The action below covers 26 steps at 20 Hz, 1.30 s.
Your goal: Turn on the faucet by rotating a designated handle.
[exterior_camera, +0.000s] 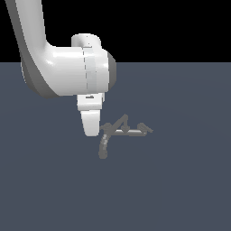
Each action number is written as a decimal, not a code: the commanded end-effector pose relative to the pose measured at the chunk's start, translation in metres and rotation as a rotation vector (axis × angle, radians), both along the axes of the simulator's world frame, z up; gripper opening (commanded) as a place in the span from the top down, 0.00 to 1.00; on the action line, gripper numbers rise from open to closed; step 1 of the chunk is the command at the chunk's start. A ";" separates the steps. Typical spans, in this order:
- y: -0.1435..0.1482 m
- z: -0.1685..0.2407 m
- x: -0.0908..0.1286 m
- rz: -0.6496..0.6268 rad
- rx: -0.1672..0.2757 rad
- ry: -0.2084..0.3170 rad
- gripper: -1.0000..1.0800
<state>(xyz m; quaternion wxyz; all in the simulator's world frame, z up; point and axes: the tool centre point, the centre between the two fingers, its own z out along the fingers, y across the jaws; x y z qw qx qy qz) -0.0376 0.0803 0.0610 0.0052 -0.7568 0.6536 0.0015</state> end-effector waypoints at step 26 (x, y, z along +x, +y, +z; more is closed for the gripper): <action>-0.072 0.000 0.014 -0.007 -0.005 0.006 1.00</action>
